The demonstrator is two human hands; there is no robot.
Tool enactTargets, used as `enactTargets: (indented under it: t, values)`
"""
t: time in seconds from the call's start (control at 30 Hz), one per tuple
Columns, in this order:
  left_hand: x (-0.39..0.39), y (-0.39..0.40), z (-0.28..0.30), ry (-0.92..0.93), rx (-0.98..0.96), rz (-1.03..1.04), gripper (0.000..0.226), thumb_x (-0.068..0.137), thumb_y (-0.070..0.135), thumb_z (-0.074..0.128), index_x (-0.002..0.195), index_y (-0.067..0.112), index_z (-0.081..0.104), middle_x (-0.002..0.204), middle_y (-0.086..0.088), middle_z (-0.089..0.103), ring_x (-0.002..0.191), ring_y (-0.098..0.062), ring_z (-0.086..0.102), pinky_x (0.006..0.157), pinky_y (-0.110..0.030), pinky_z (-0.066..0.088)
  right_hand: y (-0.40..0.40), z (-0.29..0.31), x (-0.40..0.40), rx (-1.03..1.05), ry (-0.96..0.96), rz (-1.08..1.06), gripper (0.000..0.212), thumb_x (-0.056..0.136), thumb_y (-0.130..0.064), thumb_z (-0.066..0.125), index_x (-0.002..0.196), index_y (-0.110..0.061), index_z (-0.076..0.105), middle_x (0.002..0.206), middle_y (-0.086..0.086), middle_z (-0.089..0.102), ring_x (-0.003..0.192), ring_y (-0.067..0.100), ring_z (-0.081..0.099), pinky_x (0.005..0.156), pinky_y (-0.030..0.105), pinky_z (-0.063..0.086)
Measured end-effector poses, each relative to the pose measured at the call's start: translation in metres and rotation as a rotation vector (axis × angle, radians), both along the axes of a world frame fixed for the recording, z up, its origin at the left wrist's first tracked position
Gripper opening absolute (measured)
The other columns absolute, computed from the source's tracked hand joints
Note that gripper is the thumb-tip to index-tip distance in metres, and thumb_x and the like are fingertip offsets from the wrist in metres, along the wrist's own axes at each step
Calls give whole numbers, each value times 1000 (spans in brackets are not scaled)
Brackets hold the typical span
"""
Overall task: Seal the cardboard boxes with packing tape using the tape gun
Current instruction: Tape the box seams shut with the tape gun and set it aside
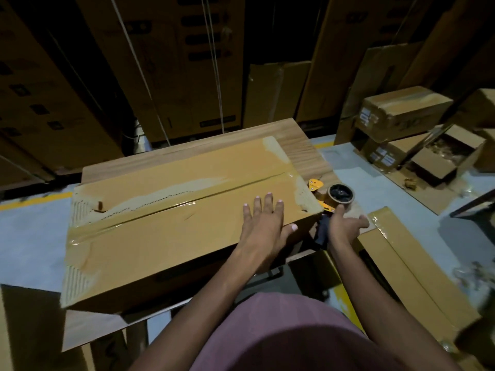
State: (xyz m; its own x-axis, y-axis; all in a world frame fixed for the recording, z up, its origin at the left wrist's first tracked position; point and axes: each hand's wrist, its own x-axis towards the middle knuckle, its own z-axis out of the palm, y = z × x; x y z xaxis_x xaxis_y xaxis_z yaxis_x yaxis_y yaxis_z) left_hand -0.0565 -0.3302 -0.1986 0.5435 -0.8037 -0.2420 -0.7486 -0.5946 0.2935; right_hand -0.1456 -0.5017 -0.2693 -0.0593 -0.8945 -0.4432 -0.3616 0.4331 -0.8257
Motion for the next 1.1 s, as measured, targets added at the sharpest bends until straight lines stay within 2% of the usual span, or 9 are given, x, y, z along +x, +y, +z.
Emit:
enactTargets:
  t: [0.17,0.27,0.37,0.5,0.63,0.73,0.83,0.93,1.1]
  values:
    - [-9,-33,2,-133,-127,-67,45,104,48,42,135,19,54,146,-8,46,133,-31,41,112,-51,33,-49,-95,-10,289,90,302,68,77,-47,74,127,-4,59,126,22,68,109,37,67,85,41,59]
    - [-11,-47,1,-105,-273,-17,35,104,43,46,123,20,63,127,-3,62,117,-26,54,98,-42,43,-56,-84,-1,391,-97,338,32,93,-22,74,118,-5,64,107,18,73,88,31,71,63,35,60]
    - [-11,-57,0,-73,-436,169,34,102,42,50,121,23,70,111,-3,74,101,-29,66,78,-36,48,-59,-61,-1,495,-174,340,19,94,-15,73,108,-3,67,97,18,74,81,32,73,71,46,63]
    - [-5,-70,-1,9,-632,352,35,97,44,49,88,19,72,71,1,70,72,-23,67,62,-35,50,-77,-37,-9,703,-442,312,11,95,-17,67,89,-9,61,69,8,63,50,20,61,48,29,55]
    - [8,-81,-3,249,-744,515,40,93,46,54,83,14,77,71,3,74,71,-14,72,70,-41,59,-96,-9,-18,929,-786,215,17,93,-16,66,81,-9,56,64,3,58,48,14,57,47,22,53]
    - [13,-88,7,429,-785,604,38,102,35,57,86,7,77,75,-1,77,66,-14,73,59,-31,57,-99,10,-24,1045,-1057,188,22,79,-6,79,83,-6,58,65,4,61,51,14,63,49,23,58]
    - [23,-94,26,678,-814,679,43,106,38,51,94,2,73,76,-13,76,60,-23,71,44,-26,49,-98,31,-26,1019,-1161,317,43,61,-2,96,87,-9,63,70,2,66,54,12,67,51,23,59]
    - [41,-99,41,768,-804,652,57,105,50,43,98,2,72,80,-17,76,60,-23,70,43,-24,46,-87,64,-23,839,-1087,425,19,87,-24,73,99,-12,63,76,-1,67,51,5,61,47,16,54]
    - [69,-105,62,920,-690,599,92,99,72,21,87,-3,72,73,-20,72,51,-23,63,46,-25,46,-56,110,-12,537,-894,555,17,93,-23,64,101,-8,62,77,7,66,46,6,54,41,16,46]
